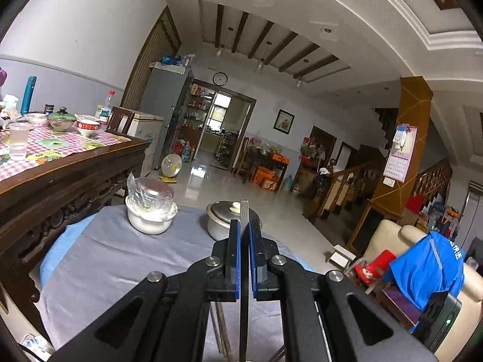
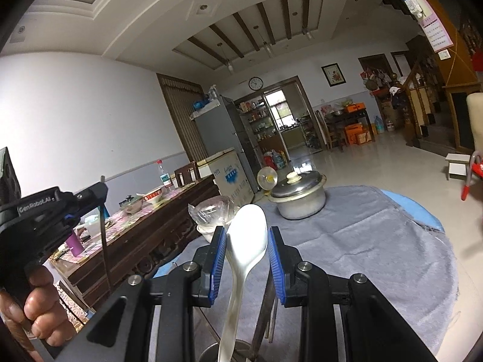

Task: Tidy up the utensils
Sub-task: 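Carry the chopstick with the left tool while the right tool carries the spoon to the holder, then lower both utensils into the holder and open both tools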

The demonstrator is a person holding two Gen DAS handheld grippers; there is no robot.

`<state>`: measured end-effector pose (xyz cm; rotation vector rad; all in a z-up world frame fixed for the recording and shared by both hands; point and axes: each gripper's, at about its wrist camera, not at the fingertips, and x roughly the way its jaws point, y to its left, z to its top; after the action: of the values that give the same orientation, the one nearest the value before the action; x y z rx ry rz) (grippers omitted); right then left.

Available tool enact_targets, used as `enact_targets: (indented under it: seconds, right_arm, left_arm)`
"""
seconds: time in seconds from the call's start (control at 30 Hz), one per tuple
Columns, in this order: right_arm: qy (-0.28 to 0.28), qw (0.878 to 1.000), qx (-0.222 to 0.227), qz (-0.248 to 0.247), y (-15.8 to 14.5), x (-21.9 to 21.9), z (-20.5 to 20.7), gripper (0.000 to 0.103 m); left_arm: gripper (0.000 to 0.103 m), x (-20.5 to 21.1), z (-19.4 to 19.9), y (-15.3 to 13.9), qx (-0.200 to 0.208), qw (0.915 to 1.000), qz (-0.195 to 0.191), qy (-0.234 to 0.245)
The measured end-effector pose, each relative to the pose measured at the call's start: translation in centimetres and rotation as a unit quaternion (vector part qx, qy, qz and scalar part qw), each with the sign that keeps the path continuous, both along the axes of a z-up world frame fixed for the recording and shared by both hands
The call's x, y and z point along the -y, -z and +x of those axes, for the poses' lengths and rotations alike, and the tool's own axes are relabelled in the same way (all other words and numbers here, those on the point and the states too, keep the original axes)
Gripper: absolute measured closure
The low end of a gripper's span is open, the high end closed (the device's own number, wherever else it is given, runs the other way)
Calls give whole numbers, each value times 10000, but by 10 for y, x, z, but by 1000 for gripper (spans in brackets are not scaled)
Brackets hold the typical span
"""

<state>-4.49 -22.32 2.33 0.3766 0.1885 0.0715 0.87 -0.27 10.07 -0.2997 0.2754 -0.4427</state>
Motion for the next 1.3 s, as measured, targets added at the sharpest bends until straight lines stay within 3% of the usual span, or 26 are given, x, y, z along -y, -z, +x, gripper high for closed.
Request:
enact_targets:
  seconds: [0.33,0.7,1.13,1.3]
  right_arm:
    - [197,9993,252,-202,17,-9,-2,73]
    - [334,9975,445,-444,34,-24,-1,73]
    - [281,9942,596,-851,50,-47,1,73]
    - [240,9929,627,-984,53,-54,1,72]
  left_arm:
    - [98,5,3,17,-86,9994,-336,14]
    - [98,6,7,33,11,9984,-447,-355]
    - [98,3,5,53,630,9924,-596,-877]
    - [98,5,6,63,662,9929,-536,-832]
